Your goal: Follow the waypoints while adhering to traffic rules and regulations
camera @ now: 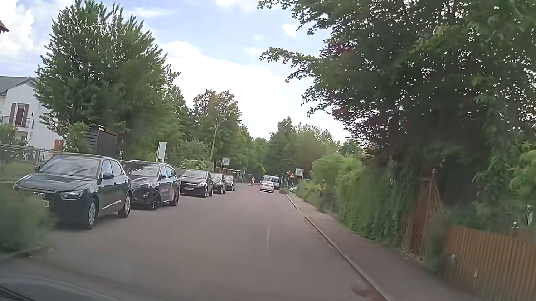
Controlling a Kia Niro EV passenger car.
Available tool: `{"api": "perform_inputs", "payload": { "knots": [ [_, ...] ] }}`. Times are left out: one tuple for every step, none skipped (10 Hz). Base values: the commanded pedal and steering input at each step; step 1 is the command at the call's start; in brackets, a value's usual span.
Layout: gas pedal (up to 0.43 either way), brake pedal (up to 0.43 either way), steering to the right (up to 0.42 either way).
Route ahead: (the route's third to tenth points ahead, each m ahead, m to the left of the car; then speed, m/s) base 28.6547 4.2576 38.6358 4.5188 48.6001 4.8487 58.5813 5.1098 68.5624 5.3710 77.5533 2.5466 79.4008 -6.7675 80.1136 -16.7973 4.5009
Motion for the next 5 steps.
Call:
{"api": "perform_inputs", "payload": {
  "knots": [
    [0.130, 0.018, -0.027],
    [0.118, 0.018, -0.028],
    [0.098, 0.018, -0.036],
    [0.087, 0.018, -0.048],
    [0.087, 0.018, -0.054]
  ]
}}
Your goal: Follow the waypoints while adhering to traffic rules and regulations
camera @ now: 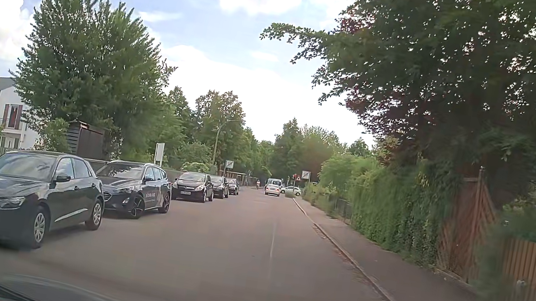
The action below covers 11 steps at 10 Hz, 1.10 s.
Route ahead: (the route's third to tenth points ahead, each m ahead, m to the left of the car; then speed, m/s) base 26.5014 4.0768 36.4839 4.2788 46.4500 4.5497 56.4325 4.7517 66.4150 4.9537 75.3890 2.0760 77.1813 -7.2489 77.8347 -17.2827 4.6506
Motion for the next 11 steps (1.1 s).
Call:
{"api": "perform_inputs", "payload": {
  "knots": [
    [0.087, 0.018, -0.057],
    [0.087, 0.018, -0.052],
    [0.087, 0.018, -0.038],
    [0.087, 0.018, -0.029],
    [0.087, 0.018, -0.026],
    [0.087, 0.018, -0.019],
    [0.098, 0.018, -0.014],
    [0.098, 0.018, -0.011],
    [0.087, 0.018, -0.004],
    [0.087, 0.018, 0.003],
    [0.079, 0.018, 0.003]
  ]
}}
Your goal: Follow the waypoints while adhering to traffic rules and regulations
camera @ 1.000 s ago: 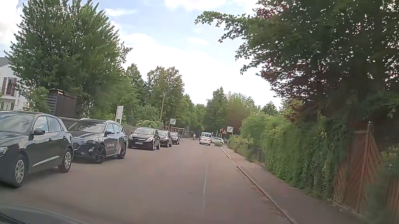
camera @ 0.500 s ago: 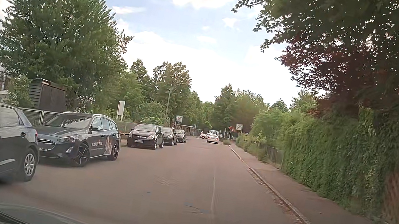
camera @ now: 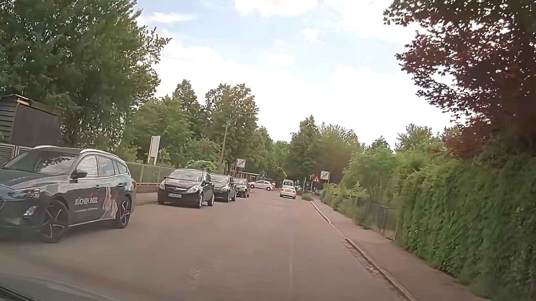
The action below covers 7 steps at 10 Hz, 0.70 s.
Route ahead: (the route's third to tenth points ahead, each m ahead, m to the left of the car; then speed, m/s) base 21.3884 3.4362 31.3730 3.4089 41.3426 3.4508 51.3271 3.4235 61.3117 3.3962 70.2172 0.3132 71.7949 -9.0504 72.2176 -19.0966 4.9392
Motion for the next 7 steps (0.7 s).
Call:
{"api": "perform_inputs", "payload": {
  "knots": [
    [0.079, 0.018, 0.003],
    [0.079, 0.018, 0.004],
    [0.079, 0.018, 0.005],
    [0.079, 0.018, 0.003],
    [0.079, 0.018, 0.003],
    [0.079, 0.018, 0.003],
    [0.079, 0.018, 0.003]
  ]
}}
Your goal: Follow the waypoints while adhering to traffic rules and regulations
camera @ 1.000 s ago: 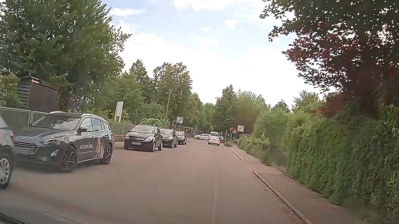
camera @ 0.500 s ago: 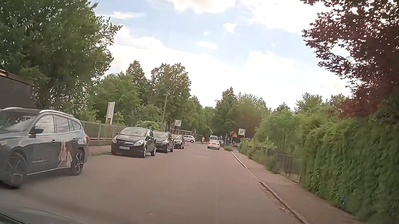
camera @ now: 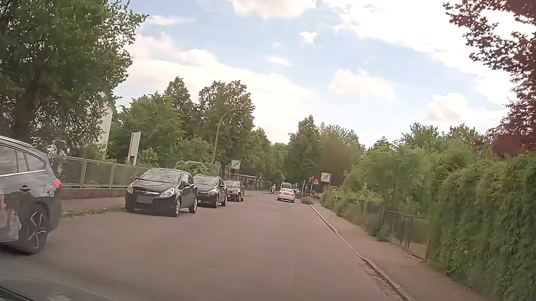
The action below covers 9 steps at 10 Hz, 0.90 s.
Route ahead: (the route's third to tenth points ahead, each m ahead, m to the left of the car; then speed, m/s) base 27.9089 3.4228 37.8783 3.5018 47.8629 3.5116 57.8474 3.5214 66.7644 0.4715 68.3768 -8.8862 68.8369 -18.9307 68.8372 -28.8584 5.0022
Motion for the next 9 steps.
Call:
{"api": "perform_inputs", "payload": {
  "knots": [
    [0.079, 0.018, 0.004],
    [0.079, 0.018, 0.005],
    [0.079, 0.018, 0.005],
    [0.079, 0.018, 0.004],
    [0.079, 0.018, 0.003],
    [0.079, 0.018, 0.003],
    [0.079, 0.018, 0.003],
    [0.079, 0.018, 0.004],
    [0.079, 0.018, 0.006]
  ]
}}
